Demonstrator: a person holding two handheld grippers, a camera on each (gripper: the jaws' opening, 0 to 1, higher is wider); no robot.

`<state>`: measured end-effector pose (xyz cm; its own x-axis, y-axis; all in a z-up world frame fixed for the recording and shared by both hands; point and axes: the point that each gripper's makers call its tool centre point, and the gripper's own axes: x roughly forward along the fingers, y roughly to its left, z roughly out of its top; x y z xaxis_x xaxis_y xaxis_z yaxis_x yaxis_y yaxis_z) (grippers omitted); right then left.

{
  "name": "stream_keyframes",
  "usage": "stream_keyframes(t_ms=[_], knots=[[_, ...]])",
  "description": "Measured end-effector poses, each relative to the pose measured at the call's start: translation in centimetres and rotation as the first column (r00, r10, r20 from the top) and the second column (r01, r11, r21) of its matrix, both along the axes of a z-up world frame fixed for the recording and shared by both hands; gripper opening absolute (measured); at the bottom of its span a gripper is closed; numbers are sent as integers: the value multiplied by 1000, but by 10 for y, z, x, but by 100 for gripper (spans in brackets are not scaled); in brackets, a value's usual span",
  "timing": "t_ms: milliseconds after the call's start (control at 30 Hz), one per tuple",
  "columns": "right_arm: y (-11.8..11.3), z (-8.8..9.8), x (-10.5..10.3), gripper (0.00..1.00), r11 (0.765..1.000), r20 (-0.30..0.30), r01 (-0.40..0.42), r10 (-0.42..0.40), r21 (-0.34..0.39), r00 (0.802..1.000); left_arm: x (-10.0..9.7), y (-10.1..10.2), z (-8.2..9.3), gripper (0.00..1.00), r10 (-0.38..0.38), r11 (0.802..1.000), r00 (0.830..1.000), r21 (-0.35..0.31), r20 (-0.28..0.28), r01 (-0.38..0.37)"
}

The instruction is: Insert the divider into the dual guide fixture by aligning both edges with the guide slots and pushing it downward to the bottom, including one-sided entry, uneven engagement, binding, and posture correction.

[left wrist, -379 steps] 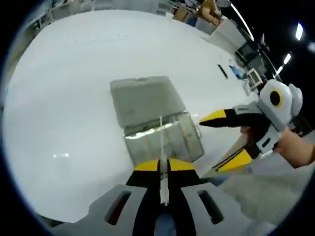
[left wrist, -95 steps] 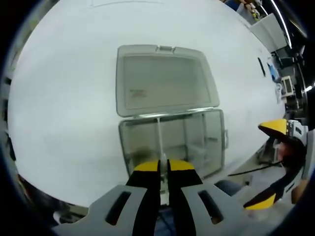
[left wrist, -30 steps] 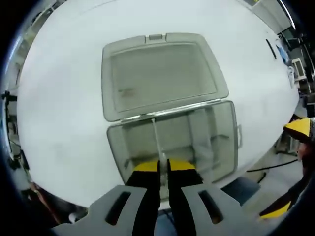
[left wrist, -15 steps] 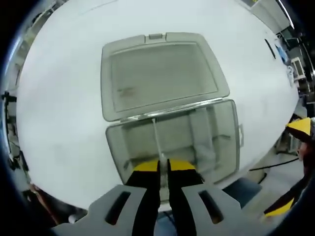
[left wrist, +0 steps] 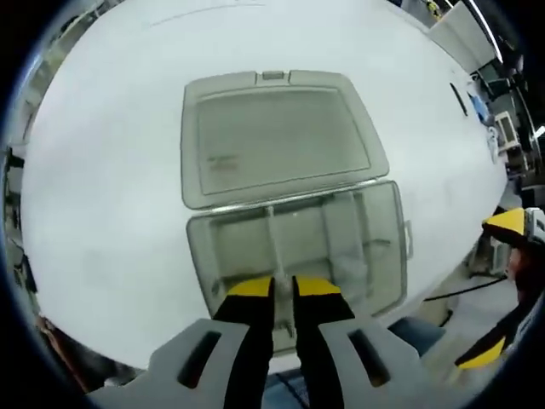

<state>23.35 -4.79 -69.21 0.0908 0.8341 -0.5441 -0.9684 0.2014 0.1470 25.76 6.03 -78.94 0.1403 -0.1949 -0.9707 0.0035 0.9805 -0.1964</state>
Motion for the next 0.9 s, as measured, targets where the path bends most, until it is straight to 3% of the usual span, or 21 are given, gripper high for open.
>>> stream_keyframes(t_ms=[67, 467, 900], knots=[[1, 0, 0, 58, 1000, -1, 3, -3, 3, 1000, 5, 3, 5, 6, 19, 1000, 999, -13, 26, -18], [8, 1, -5, 58, 1000, 7, -16, 16, 8, 1000, 2, 5, 18, 6, 75, 995, 996, -74, 51, -71], [9, 2, -5, 58, 1000, 15, -11, 11, 2, 1000, -3, 3, 15, 4, 100, 984, 994, -150, 43, -93]])
